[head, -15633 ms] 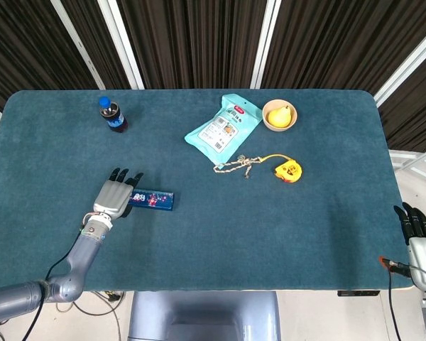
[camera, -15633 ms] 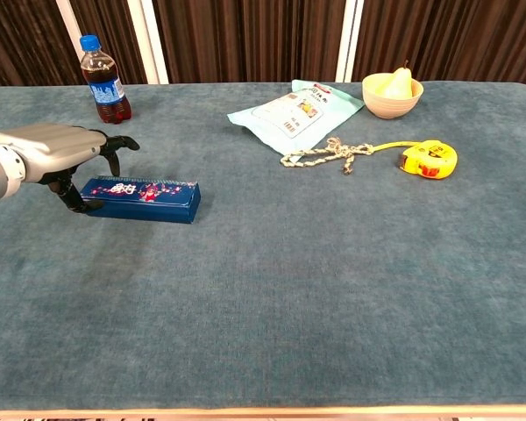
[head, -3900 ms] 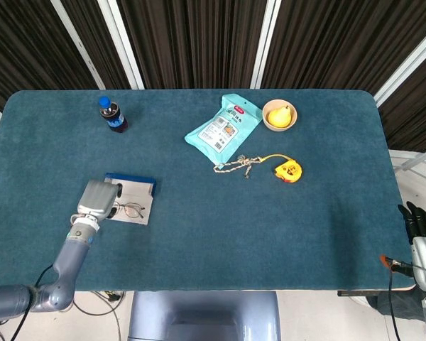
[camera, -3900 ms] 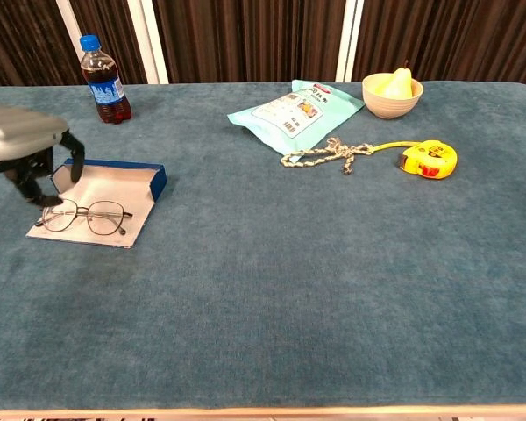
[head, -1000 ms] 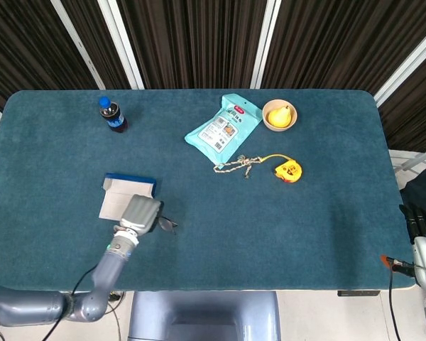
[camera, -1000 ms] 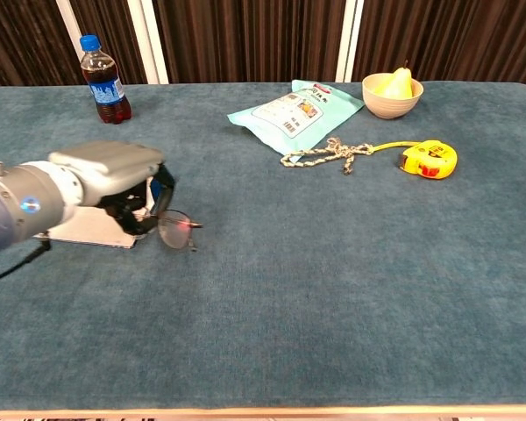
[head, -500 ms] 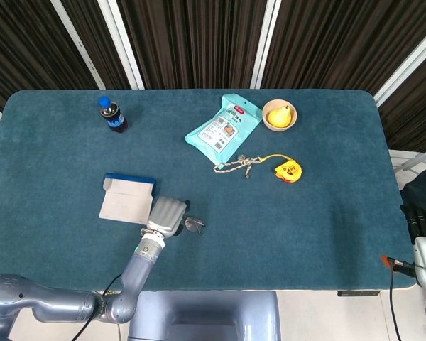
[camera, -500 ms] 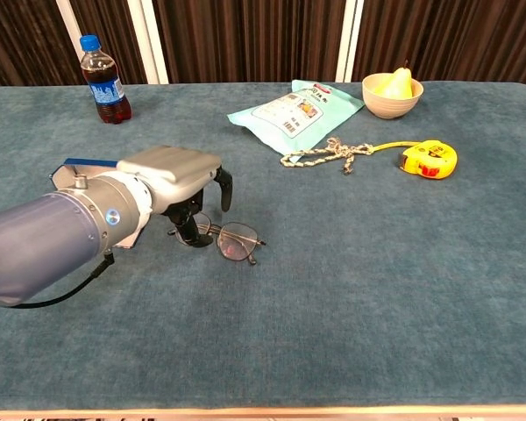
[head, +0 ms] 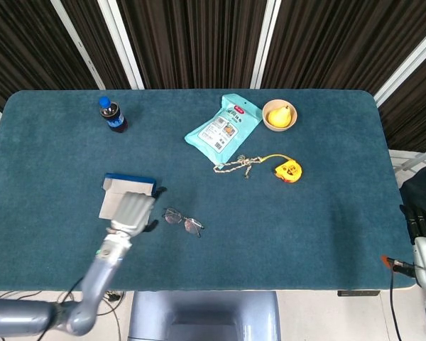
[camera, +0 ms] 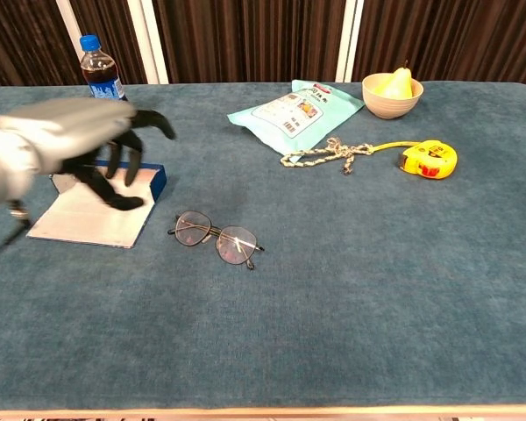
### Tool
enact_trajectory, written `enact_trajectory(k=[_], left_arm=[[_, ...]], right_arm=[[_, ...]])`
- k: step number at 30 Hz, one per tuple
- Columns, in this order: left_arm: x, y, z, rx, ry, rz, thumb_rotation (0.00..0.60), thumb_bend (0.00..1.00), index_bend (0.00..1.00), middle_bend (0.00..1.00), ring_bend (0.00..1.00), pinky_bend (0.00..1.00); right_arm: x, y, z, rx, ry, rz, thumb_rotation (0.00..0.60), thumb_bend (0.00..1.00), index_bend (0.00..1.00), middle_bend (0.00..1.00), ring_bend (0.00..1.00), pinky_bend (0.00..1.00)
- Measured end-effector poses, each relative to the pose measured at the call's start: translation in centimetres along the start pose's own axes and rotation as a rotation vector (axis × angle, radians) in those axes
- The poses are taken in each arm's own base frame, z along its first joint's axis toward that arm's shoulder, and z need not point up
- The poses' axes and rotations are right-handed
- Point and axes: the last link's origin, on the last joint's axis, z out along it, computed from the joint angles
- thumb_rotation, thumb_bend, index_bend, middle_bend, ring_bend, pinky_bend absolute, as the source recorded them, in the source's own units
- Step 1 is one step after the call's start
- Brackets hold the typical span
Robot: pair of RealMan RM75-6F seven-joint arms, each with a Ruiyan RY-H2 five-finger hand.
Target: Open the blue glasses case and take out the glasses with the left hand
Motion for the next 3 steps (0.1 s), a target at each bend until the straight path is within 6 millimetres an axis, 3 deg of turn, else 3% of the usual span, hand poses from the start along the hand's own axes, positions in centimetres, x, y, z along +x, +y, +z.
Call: enact_trajectory(k=[3], left_arm=[[0.2, -3.1, -2.8, 0.012, 0.025, 0.023, 0.6, 0.17, 0.0, 0.0, 0.01, 0.09]], right_arm=[[0.0, -0.1, 0.0, 0.007, 0.004, -0.008, 0.6, 0.19, 0.0, 0.0, 0.0, 0.21]])
